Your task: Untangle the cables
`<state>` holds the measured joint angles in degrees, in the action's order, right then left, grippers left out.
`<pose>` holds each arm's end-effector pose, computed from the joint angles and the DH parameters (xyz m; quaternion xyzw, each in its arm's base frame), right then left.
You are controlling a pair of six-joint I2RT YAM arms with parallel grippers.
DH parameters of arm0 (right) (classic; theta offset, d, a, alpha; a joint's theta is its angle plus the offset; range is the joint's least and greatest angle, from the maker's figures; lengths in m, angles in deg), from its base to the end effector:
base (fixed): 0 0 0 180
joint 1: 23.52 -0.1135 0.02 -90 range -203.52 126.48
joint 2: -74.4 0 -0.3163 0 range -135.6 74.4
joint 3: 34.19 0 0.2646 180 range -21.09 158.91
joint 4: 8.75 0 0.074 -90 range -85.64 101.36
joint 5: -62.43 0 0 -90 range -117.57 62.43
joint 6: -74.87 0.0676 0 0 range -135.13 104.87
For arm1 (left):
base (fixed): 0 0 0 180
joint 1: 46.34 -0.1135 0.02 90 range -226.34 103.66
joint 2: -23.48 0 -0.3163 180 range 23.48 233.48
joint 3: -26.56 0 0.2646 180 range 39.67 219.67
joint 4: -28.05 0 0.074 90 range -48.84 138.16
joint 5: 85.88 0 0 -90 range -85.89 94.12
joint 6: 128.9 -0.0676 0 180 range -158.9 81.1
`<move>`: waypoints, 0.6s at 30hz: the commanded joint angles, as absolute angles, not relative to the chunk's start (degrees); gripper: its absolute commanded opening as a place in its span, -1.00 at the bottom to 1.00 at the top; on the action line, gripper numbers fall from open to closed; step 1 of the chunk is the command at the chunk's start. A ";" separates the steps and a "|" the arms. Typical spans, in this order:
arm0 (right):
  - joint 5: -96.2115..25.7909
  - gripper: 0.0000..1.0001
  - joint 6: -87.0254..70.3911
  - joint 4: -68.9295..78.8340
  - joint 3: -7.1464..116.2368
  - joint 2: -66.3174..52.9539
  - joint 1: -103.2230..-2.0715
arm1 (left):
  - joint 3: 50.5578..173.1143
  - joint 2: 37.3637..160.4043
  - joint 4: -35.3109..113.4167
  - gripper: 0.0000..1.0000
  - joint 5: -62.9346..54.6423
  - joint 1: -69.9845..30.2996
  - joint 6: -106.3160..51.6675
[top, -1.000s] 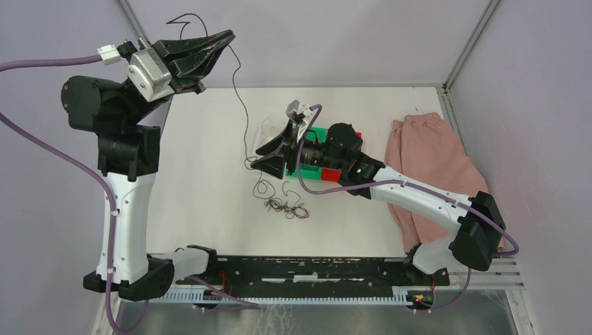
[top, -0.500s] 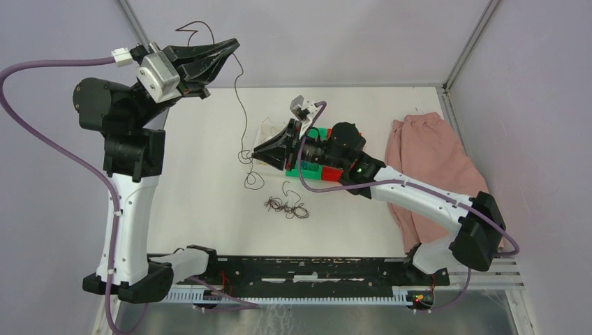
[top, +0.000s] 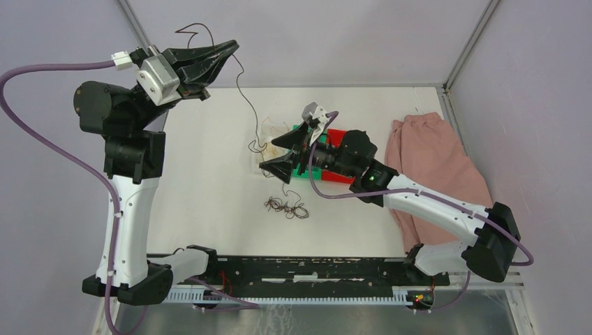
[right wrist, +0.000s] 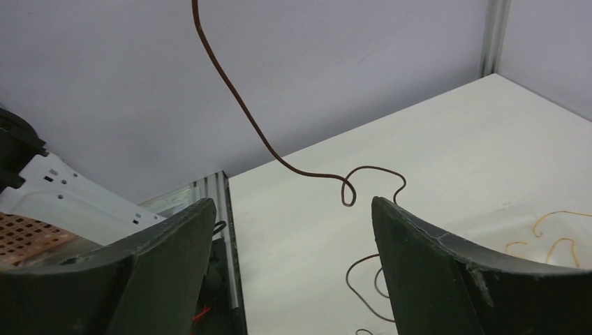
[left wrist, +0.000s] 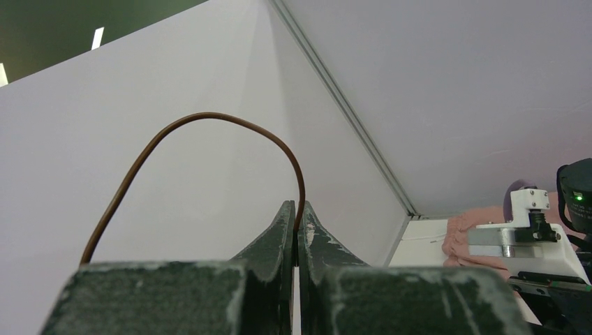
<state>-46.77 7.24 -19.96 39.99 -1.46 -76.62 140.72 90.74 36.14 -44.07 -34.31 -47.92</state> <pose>0.1883 0.2878 0.4353 -0.2915 0.5804 0.5459 0.5294 0.1570 -0.0850 0.6730 0.4340 0.3205 -0.1979 0.8184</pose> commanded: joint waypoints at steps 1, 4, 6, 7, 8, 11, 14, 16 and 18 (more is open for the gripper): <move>-42.45 0.75 1.95 -17.94 43.76 -2.10 -76.69 | 141.79 90.34 33.25 -0.94 -43.43 -34.12 -45.80; -41.58 0.63 0.89 -18.13 44.90 -3.37 -76.69 | 141.47 89.97 33.37 -0.94 -43.43 -34.07 -45.51; -42.01 0.53 1.48 -17.74 47.07 -5.02 -76.69 | 141.20 89.80 33.43 -0.94 -43.52 -34.08 -45.35; -42.35 0.49 1.85 -17.90 48.06 -5.98 -76.74 | 141.14 89.76 33.23 -0.94 -43.52 -34.12 -45.24; -42.16 0.45 2.21 -18.25 48.79 -7.06 -76.84 | 141.10 89.88 32.65 -0.94 -43.48 -34.09 -44.94; -40.50 0.35 3.65 -19.98 50.76 -10.31 -77.08 | 142.92 91.08 31.62 -0.94 -42.73 -34.12 -44.14; -39.84 0.21 4.21 -19.89 52.71 -12.96 -77.27 | 143.98 91.38 31.66 -0.94 -42.51 -34.11 -44.00; -39.57 0.08 4.88 -20.22 53.34 -13.78 -77.38 | 143.79 90.98 32.03 -0.94 -42.62 -34.07 -44.08; -39.39 0.02 5.79 -20.89 53.31 -13.82 -77.40 | 142.74 90.32 32.19 -0.94 -42.64 -34.04 -44.09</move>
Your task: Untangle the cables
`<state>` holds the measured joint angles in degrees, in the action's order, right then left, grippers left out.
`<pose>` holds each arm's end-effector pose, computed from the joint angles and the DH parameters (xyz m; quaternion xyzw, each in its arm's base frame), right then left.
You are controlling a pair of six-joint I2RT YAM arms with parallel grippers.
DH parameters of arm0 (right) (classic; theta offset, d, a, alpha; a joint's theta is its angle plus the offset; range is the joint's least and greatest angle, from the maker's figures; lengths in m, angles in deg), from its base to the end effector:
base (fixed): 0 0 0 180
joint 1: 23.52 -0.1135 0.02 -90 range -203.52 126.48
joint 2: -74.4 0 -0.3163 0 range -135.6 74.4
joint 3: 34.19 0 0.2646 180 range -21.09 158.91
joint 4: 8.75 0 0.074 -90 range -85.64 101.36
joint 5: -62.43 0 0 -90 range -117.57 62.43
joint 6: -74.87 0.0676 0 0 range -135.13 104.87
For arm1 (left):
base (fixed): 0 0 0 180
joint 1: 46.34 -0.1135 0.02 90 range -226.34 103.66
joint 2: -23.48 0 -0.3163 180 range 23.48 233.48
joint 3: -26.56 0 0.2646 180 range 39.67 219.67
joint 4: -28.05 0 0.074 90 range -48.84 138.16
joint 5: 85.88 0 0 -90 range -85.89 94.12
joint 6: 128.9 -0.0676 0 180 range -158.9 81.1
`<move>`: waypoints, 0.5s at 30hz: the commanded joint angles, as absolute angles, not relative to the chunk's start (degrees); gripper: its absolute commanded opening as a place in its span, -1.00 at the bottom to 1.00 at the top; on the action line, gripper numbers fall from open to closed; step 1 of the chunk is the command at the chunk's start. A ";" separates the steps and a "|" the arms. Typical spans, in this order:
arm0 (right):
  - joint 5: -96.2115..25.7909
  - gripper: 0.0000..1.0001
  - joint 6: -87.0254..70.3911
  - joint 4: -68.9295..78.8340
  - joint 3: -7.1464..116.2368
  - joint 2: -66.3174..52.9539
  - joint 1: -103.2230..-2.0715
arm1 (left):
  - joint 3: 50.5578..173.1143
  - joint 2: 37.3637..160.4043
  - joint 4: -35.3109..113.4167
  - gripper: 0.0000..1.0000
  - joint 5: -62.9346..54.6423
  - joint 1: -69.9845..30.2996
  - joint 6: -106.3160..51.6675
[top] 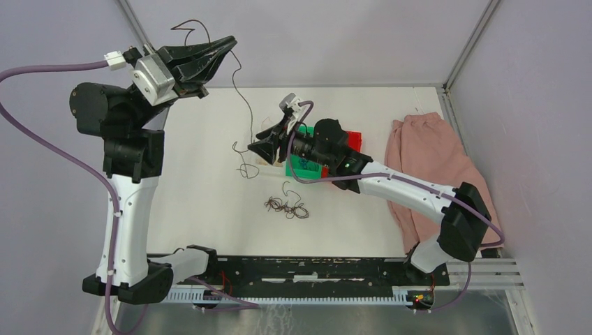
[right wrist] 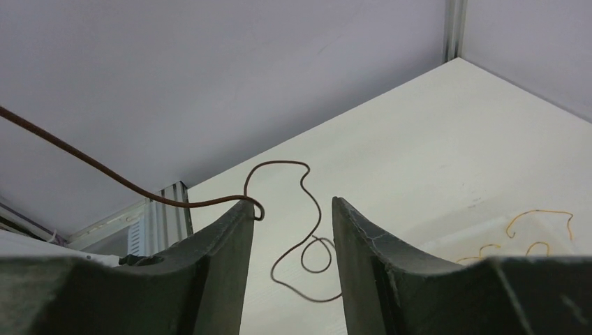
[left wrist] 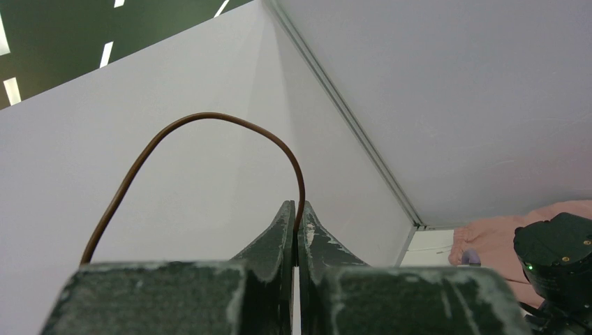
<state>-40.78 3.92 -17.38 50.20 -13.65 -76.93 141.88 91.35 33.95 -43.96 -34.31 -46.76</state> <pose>0.2335 0.3405 0.4248 -0.2793 0.6163 0.4955 0.5447 0.1548 -0.0844 0.6805 0.4306 0.3049 -0.1973 0.8262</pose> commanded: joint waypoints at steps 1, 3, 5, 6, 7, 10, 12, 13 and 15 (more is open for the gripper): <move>-39.01 0.02 6.17 -21.58 52.98 -13.53 -77.39 | 142.11 89.97 32.15 -0.94 -42.64 -34.14 -44.09; -37.65 -0.03 7.21 -23.22 51.93 -12.75 -77.34 | 140.49 89.50 30.57 -0.93 -41.81 -34.13 -43.84; -37.25 -0.28 8.17 -24.51 51.17 -12.01 -77.16 | 139.59 90.13 28.86 -0.93 -39.39 -34.00 -42.71; -37.31 -0.41 8.64 -25.18 50.97 -11.66 -77.01 | 139.74 90.63 28.70 -0.93 -38.17 -33.99 -42.06; -37.32 -0.51 9.29 -25.76 50.61 -11.20 -76.83 | 139.73 90.97 28.80 -0.93 -37.40 -34.02 -41.58; -37.89 -0.82 11.35 -27.32 49.83 -9.94 -75.91 | 137.93 91.04 29.32 -0.93 -36.67 -33.99 -39.99; -38.46 -0.98 12.47 -27.16 49.48 -9.11 -75.08 | 136.45 90.79 29.71 -0.93 -37.58 -33.96 -38.68; -38.39 -0.98 13.09 -27.05 49.21 -8.65 -74.55 | 135.81 90.65 30.22 -0.93 -38.20 -34.03 -38.08; -37.34 -0.99 15.63 -26.90 48.34 -7.40 -73.14 | 135.01 90.79 32.88 -0.92 -39.76 -33.99 -37.68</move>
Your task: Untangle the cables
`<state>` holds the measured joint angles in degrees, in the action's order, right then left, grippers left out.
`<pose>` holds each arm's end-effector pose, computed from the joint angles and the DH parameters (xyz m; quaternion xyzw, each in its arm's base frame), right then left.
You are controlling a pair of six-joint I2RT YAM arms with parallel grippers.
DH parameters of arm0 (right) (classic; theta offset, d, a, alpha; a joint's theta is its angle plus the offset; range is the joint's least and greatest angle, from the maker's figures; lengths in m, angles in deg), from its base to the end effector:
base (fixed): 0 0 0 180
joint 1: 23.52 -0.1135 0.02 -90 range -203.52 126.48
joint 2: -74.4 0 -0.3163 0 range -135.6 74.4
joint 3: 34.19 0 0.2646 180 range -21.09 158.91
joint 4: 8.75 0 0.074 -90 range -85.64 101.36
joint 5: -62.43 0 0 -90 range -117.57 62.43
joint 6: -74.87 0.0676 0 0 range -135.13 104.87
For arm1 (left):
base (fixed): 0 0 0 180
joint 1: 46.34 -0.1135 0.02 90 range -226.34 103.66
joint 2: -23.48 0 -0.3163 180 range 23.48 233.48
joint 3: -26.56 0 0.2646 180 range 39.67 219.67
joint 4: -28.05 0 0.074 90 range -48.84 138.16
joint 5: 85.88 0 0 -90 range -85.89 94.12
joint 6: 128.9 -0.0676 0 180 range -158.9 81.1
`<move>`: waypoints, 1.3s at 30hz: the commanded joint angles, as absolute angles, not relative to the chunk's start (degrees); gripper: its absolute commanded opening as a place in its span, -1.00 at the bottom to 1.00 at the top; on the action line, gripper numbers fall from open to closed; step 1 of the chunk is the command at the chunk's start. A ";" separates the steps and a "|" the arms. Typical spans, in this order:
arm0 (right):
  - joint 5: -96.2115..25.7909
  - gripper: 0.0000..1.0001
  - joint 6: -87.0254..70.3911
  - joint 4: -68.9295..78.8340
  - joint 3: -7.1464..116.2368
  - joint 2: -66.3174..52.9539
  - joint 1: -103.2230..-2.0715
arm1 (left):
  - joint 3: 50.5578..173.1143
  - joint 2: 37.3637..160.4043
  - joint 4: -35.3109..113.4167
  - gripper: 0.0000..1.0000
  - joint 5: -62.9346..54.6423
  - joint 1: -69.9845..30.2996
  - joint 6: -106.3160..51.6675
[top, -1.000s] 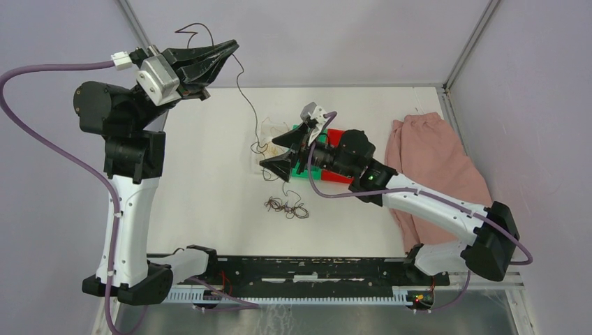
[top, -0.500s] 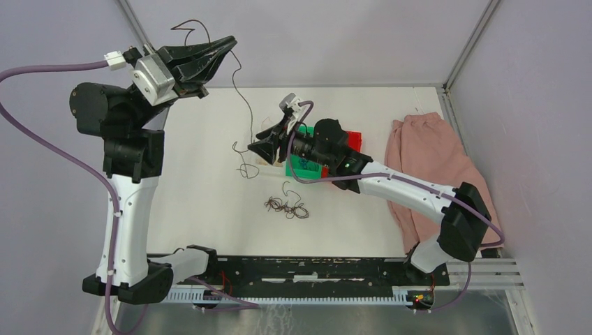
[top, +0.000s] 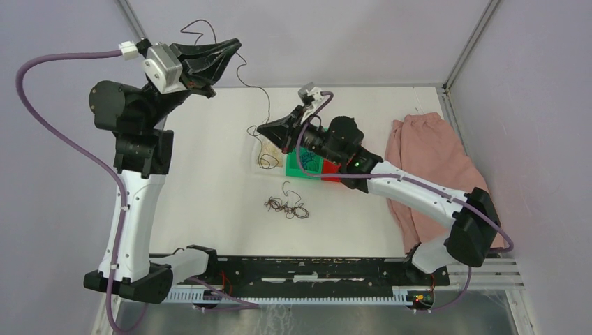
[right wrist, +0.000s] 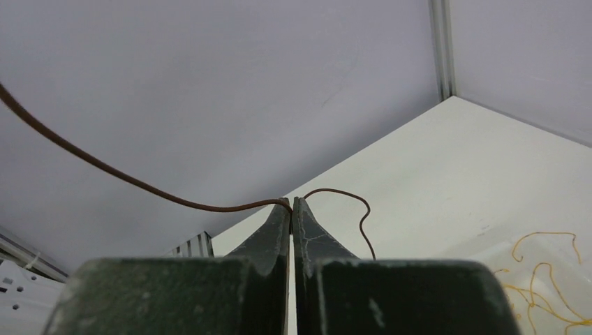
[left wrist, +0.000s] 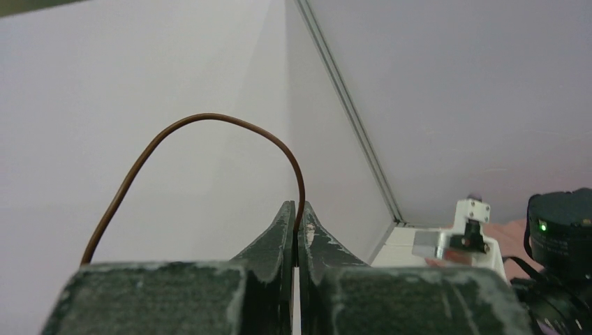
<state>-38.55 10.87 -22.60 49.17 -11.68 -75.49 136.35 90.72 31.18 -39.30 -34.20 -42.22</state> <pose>0.2365 0.3233 0.4436 -0.2141 0.5995 0.5309 0.5594 0.1737 -0.0849 0.6623 0.3848 0.3483 -0.2221 0.8254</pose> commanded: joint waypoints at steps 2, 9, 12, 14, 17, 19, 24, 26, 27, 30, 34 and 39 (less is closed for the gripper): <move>-37.05 -0.99 17.31 -25.95 47.88 -5.88 -71.26 | 134.10 91.20 36.93 -0.90 -40.71 -33.99 -37.70; -27.51 -0.99 15.33 -15.81 45.36 2.51 -67.04 | 126.97 94.95 53.65 -0.93 -46.69 -28.98 -39.26; -21.47 -0.99 14.68 -12.10 43.93 5.64 -65.88 | 129.29 99.63 66.82 -0.91 -46.34 -21.70 -45.53; -19.93 -0.99 14.60 -11.43 42.44 7.29 -65.15 | 132.12 103.10 72.01 -0.91 -42.65 -17.14 -48.46; -15.08 -0.99 13.47 -6.73 41.63 9.91 -64.61 | 134.67 107.42 73.89 -0.88 -39.05 -14.13 -50.32; -10.18 -0.99 11.62 -1.64 41.77 11.45 -64.50 | 136.86 110.45 76.75 -0.63 -37.57 -12.74 -54.20; 1.48 -0.99 6.39 7.66 40.20 13.38 -63.62 | 142.61 118.16 86.06 -0.26 -35.81 -10.47 -64.41; 2.99 -0.99 6.48 7.34 38.15 14.52 -62.57 | 142.65 119.75 87.23 -0.16 -35.24 -9.58 -66.42; 3.11 -0.99 6.68 7.06 37.24 15.06 -61.91 | 142.47 120.24 87.29 -0.15 -35.30 -9.19 -66.63; 2.86 -0.99 7.48 6.91 35.80 15.75 -60.33 | 143.35 122.06 87.92 0.12 -37.01 -8.43 -67.09; 1.12 -0.99 8.82 6.85 34.90 15.80 -58.51 | 148.40 126.33 91.01 0.30 -37.64 -7.07 -68.70; -0.99 -0.99 10.35 6.32 34.57 15.34 -55.95 | 156.50 131.26 93.96 0.48 -39.19 -6.86 -68.09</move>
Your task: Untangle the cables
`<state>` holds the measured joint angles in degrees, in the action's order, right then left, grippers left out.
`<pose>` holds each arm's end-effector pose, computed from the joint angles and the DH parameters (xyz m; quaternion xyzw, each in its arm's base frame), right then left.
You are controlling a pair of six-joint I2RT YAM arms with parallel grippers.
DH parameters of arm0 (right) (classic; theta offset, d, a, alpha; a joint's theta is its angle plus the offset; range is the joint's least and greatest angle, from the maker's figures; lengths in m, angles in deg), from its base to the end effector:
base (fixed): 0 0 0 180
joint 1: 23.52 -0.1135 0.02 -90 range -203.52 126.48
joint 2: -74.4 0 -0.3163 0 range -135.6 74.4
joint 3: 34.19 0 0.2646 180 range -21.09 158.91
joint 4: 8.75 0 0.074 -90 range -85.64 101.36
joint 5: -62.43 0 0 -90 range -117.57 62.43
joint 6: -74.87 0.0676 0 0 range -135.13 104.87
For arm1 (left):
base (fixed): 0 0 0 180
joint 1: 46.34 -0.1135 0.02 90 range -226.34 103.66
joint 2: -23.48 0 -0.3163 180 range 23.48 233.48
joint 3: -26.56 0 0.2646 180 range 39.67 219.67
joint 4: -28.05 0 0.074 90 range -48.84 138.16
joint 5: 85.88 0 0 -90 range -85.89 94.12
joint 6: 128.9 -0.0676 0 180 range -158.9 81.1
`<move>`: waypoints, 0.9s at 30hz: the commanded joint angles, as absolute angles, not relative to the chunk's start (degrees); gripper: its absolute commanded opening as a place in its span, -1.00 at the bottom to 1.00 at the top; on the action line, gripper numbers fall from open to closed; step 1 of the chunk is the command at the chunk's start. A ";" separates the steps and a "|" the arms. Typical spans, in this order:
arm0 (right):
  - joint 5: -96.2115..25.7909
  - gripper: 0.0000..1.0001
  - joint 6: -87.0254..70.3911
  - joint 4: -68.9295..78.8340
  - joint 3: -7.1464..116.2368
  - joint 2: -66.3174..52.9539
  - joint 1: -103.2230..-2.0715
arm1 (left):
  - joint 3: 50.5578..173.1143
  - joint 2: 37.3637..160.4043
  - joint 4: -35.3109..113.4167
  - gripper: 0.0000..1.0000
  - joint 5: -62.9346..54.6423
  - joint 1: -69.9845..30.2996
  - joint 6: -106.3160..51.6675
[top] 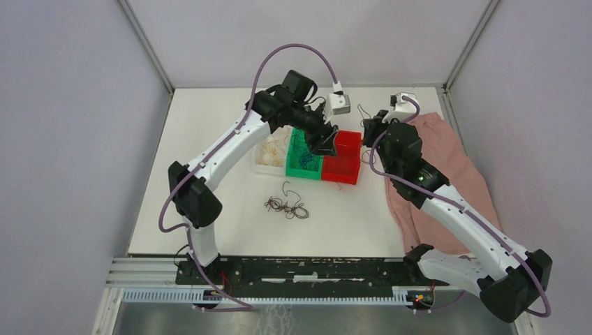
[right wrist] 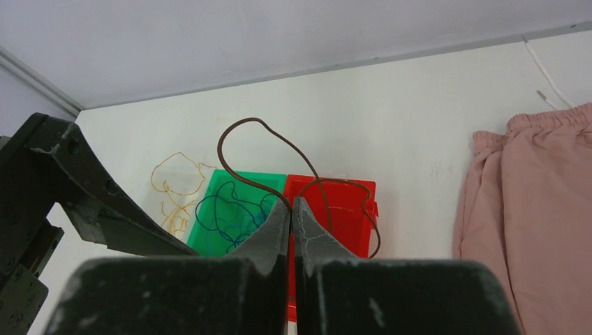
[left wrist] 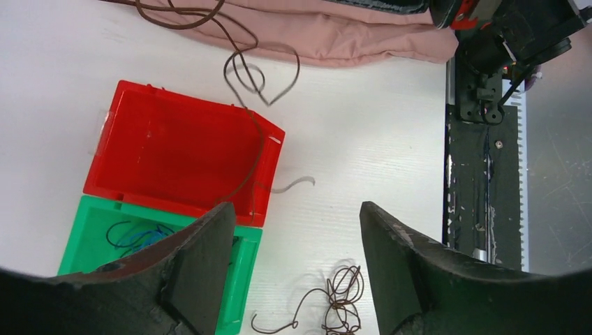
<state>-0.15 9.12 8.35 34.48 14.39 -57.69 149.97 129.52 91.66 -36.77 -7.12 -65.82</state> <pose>0.2293 0.1180 0.4076 0.0906 0.7463 0.1530 0.6414 0.3179 -0.3166 0.4061 0.5835 0.6576 -0.3597 0.3125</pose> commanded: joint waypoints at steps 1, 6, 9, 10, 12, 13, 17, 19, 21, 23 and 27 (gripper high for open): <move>-1.46 -0.99 10.48 6.16 34.78 15.17 -55.40 | 157.31 131.53 93.98 0.49 -39.15 -6.83 -67.74; -4.81 -0.99 11.74 5.28 37.34 13.95 -52.54 | 157.07 129.69 95.44 0.58 -38.02 -6.87 -68.29; -7.39 -0.99 12.43 4.71 39.20 12.73 -51.35 | 156.27 127.62 96.96 0.62 -36.79 -7.41 -69.31; -8.04 -0.99 12.54 4.73 39.87 12.09 -51.16 | 156.03 126.68 97.31 0.66 -36.46 -7.81 -69.17; -9.06 -0.99 12.64 4.65 40.77 10.53 -51.08 | 156.00 125.11 98.65 0.80 -35.99 -8.98 -68.08; -9.58 -0.99 12.76 4.47 41.07 9.76 -51.08 | 156.03 124.23 99.33 0.92 -35.79 -9.91 -67.57; -11.15 -0.99 13.07 3.20 41.27 5.86 -51.07 | 155.50 121.31 103.19 0.99 -32.28 -14.19 -65.65; -12.49 -0.99 14.01 3.57 42.23 3.24 -51.10 | 155.18 120.10 105.27 0.99 -30.45 -16.82 -64.77; -13.55 -0.99 15.17 4.02 42.99 0.39 -51.08 | 154.67 118.72 107.03 0.99 -30.04 -19.44 -64.55; -13.35 -0.99 15.93 4.51 43.57 -1.51 -51.14 | 153.46 117.06 107.82 0.99 -29.99 -22.11 -64.52; -12.81 -0.99 16.33 3.94 42.98 -4.44 -51.14 | 150.13 112.76 106.89 0.99 -30.97 -25.96 -65.50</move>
